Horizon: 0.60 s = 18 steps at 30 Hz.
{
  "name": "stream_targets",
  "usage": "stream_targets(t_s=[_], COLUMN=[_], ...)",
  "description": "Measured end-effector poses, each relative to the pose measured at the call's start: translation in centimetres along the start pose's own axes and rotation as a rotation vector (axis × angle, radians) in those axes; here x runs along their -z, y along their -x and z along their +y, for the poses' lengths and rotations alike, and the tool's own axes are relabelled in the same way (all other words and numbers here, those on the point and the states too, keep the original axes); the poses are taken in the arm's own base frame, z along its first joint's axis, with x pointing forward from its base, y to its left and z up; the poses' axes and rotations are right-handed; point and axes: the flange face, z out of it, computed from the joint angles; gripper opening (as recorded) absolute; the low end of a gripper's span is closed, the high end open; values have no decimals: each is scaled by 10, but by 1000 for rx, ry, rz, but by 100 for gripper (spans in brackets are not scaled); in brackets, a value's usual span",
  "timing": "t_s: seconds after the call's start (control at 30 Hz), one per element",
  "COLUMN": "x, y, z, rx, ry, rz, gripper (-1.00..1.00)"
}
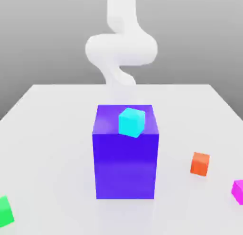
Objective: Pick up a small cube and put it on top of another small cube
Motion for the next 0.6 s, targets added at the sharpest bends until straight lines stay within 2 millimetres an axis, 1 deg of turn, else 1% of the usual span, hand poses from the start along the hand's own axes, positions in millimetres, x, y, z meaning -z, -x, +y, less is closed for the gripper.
stream_targets(t_s=[0.13, 0.2, 0.3, 0.4, 0.5, 0.53, 0.6], x=[-75, -110, -159, -205, -246, -259, -281], y=[35, 58, 98, 145, 197, 216, 260], z=[-26, -36, -48, -54, -55, -54, -52], rx=[1, 4, 12, 23, 39, 44, 69], ry=[43, 69, 113, 163, 218, 238, 275], rz=[-117, -170, -243, -310, -370, -387, -426], gripper=[0, 0, 0, 0, 0, 0, 0])
